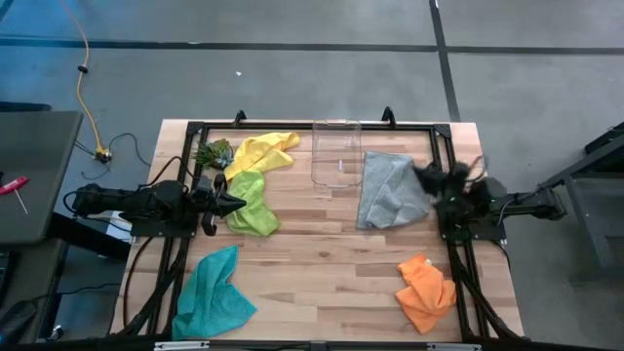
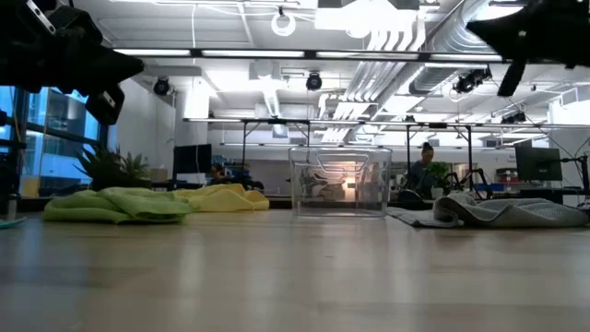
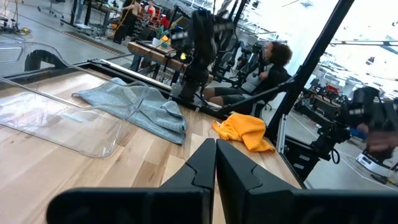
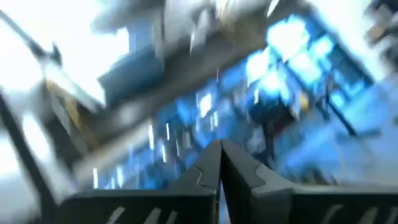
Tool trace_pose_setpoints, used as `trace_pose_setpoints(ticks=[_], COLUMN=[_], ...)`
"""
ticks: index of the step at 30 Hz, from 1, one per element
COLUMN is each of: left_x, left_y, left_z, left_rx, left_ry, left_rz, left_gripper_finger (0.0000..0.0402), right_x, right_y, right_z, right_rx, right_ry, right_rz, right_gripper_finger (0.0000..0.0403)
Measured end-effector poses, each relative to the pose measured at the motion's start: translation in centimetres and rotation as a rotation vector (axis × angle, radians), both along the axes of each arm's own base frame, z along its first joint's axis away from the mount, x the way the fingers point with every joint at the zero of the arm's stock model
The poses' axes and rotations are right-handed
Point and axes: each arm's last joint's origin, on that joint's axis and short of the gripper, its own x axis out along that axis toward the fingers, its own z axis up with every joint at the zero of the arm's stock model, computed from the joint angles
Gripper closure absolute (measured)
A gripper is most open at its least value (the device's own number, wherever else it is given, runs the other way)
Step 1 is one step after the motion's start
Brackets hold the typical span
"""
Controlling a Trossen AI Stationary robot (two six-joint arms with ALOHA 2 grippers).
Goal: Fold microfiber towels
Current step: Fold the gray microfiber cloth
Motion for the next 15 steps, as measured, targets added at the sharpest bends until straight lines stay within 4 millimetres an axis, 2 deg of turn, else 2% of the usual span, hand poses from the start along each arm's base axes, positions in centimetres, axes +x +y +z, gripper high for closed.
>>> trace_pose_setpoints(ticks=[3,6,10,15], left_x=[0.0,0.0,-0.1,-0.5], left_y=[0.0,0.0,0.1,0.5], left_z=[0.0,0.2,1.4,2.8], left_rx=[0.0,0.0,-0.073,-0.087], left_ry=[0.0,-0.02,-0.161,-0.309], left_rz=[0.0,0.008,0.016,0.154], left_gripper_finger=[0.0398,0.0398,0.0398,0.0398], right_x=[-1.1,-1.4,-0.5,1.5], right_y=[-0.2,-0.1,-0.1,-0.1], right_z=[1.3,1.9,3.3,6.2], right_rx=[-0.012,-0.061,-0.056,-0.065], right_ry=[-0.148,-0.179,-0.042,0.161], right_rz=[-0.069,-0.076,-0.061,-0.11], right_gripper_finger=[0.0403,0.0403,0.0403,0.0403])
